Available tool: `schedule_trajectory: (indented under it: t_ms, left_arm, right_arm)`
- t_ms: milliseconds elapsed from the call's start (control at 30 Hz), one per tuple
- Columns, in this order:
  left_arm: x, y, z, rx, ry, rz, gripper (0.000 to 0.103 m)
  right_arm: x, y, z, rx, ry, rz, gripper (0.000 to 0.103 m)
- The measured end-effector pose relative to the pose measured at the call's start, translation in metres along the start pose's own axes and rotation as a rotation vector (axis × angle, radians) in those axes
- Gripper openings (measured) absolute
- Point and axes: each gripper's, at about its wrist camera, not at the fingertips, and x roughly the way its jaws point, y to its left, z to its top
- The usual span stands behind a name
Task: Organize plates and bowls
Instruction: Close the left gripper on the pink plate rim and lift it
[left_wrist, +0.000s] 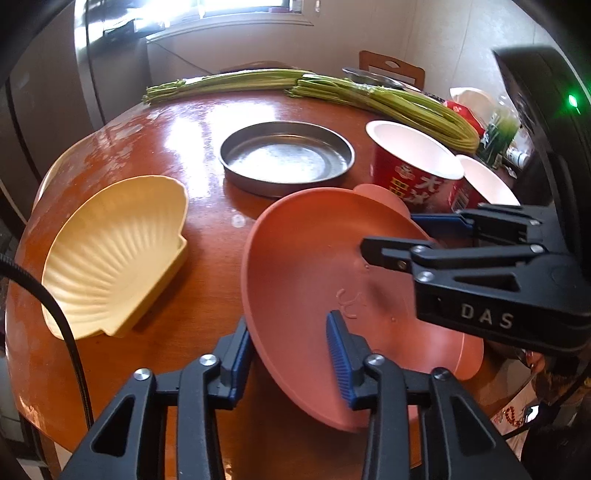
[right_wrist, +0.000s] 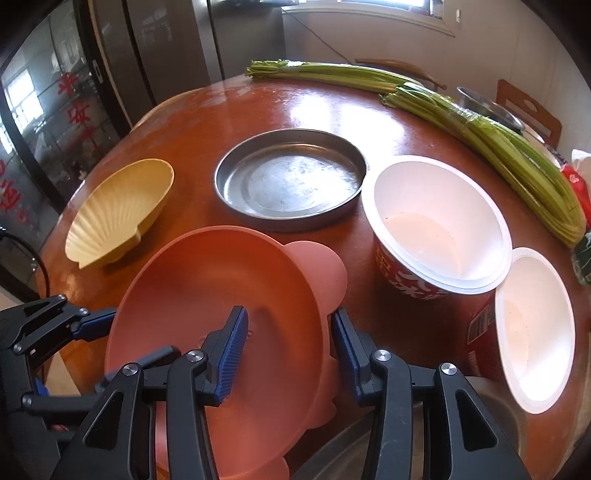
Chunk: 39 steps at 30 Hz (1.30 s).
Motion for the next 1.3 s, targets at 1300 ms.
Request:
schedule_trajectory:
  t_ms: [1300]
  left_arm:
    - [-0.062, 0.065, 0.031, -0.091, -0.137, 0.017, 0.036]
  right_arm:
    - [-0.056, 0.062, 0.033, 0.016, -0.157, 0.072, 0.046]
